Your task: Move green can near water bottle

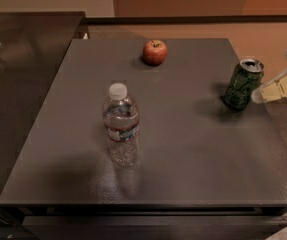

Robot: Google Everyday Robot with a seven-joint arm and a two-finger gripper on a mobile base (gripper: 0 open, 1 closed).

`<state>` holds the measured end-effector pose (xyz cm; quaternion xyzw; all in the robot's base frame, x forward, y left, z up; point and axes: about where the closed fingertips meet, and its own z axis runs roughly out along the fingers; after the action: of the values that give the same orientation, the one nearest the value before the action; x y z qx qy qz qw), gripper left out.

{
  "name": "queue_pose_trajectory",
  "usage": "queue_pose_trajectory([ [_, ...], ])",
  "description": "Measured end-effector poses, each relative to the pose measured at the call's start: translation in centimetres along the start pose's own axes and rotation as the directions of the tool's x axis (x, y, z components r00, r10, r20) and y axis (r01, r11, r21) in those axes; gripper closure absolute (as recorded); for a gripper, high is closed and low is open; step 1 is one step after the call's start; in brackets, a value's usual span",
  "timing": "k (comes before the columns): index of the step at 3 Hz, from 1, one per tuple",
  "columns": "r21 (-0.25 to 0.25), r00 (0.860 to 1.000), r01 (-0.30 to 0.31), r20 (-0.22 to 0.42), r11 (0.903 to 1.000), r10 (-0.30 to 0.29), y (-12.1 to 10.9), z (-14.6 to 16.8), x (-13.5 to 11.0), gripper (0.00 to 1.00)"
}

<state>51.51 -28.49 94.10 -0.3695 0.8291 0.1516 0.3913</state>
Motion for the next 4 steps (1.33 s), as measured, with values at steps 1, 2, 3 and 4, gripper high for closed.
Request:
queue_pose_trajectory([
  [1, -0.023, 1.0, -0.005, 0.008, 0.9997, 0.005, -0.8, 2.5, 0.9, 0.0],
  [2, -0.042, 1.0, -0.005, 0.014, 0.9991, 0.006, -1.6, 4.5, 1.4, 0.0],
  [3, -0.057, 1.0, -0.008, 0.019, 0.9984, 0.009, -2.3, 6.3, 1.7, 0.16],
  [4, -0.065, 0.999, -0.008, 0.034, 0.9979, 0.01, -3.1, 7.3, 1.5, 0.4],
])
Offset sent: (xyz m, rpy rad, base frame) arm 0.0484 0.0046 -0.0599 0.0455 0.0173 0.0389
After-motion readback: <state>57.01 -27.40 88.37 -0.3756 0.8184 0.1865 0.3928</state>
